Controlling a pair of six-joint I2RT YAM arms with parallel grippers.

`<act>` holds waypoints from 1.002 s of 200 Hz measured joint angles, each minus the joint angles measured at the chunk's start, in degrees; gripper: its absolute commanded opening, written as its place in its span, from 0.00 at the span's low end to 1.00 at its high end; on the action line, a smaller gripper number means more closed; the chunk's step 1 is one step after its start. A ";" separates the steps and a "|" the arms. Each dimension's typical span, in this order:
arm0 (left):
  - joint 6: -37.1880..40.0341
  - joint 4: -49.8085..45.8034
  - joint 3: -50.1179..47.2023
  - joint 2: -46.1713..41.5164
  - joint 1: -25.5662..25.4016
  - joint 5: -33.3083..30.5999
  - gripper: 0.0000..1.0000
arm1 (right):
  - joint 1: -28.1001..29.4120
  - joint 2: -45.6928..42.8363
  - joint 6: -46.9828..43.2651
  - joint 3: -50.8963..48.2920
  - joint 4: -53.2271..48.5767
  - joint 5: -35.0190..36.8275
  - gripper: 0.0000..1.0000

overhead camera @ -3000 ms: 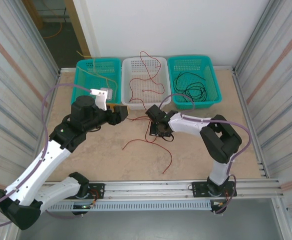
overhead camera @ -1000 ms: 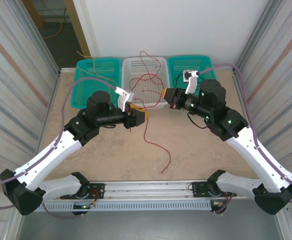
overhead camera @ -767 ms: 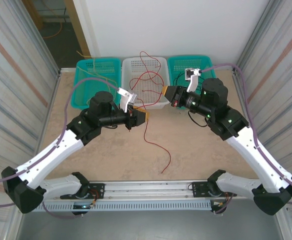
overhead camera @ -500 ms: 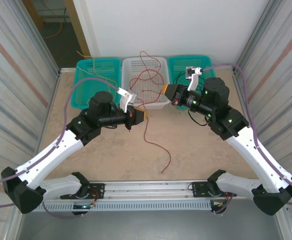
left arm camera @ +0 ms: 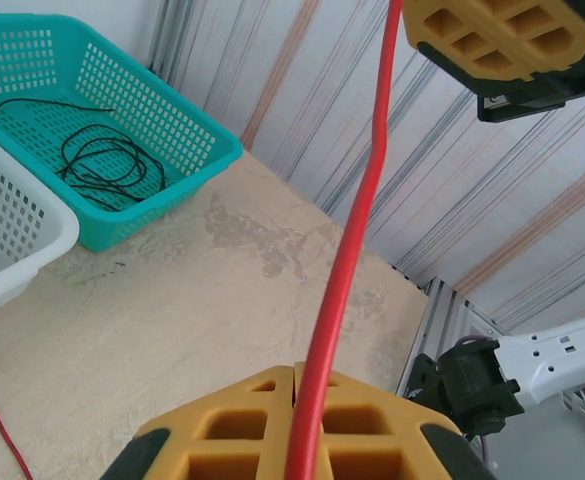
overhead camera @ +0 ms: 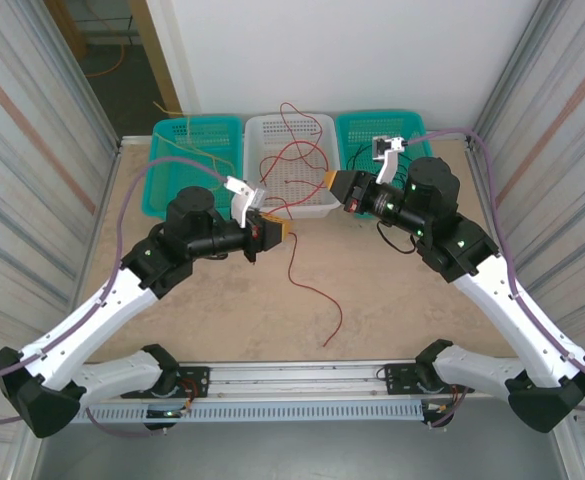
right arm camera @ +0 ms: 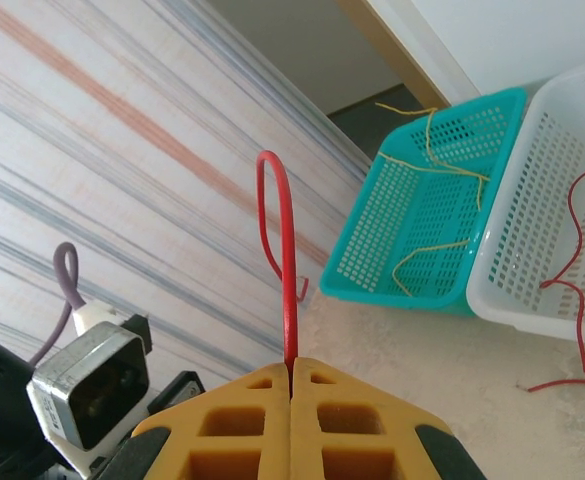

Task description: Untangle the cables

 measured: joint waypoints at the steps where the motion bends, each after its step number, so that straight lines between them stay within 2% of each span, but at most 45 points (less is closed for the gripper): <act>1: 0.07 0.00 0.00 -0.04 0.00 -0.02 0.00 | 0.00 0.00 0.00 -0.04 0.02 0.00 0.00; 14: 0.24 0.00 0.00 -0.28 0.00 0.00 0.00 | 0.00 -0.04 0.00 -0.13 0.00 0.00 0.01; 25: 0.39 0.02 0.00 -0.52 0.00 -0.02 0.00 | 0.00 -0.04 0.00 -0.13 -0.02 0.00 0.17; 39: 0.57 0.09 0.00 -0.74 0.00 -0.50 0.00 | 0.00 -0.04 -0.09 -0.13 -0.09 0.13 0.34; 56: 0.87 0.07 0.00 -1.20 0.00 -1.70 0.00 | -0.31 -0.04 0.13 -0.13 -0.72 0.59 0.49; 60: 1.05 0.04 0.00 -1.29 0.00 -2.08 0.00 | -0.44 -0.07 -0.28 -0.13 -0.87 0.72 0.55; 66: 1.27 -0.02 0.04 -1.51 0.00 -2.73 0.00 | -0.59 -0.11 -0.09 -0.13 -1.29 1.14 0.59; 95: 2.10 -0.96 1.53 -1.86 0.70 -6.12 0.00 | -1.55 -0.96 -0.63 -0.15 -3.91 2.97 0.61; 125: 2.08 -2.95 7.21 0.46 5.18 -8.76 0.00 | -3.30 -3.13 -1.64 -0.90 -7.06 4.76 0.62; 200: 3.37 -7.19 28.79 20.44 12.61 -11.02 0.00 | -4.44 -7.85 -2.51 -4.35 -15.26 7.61 0.63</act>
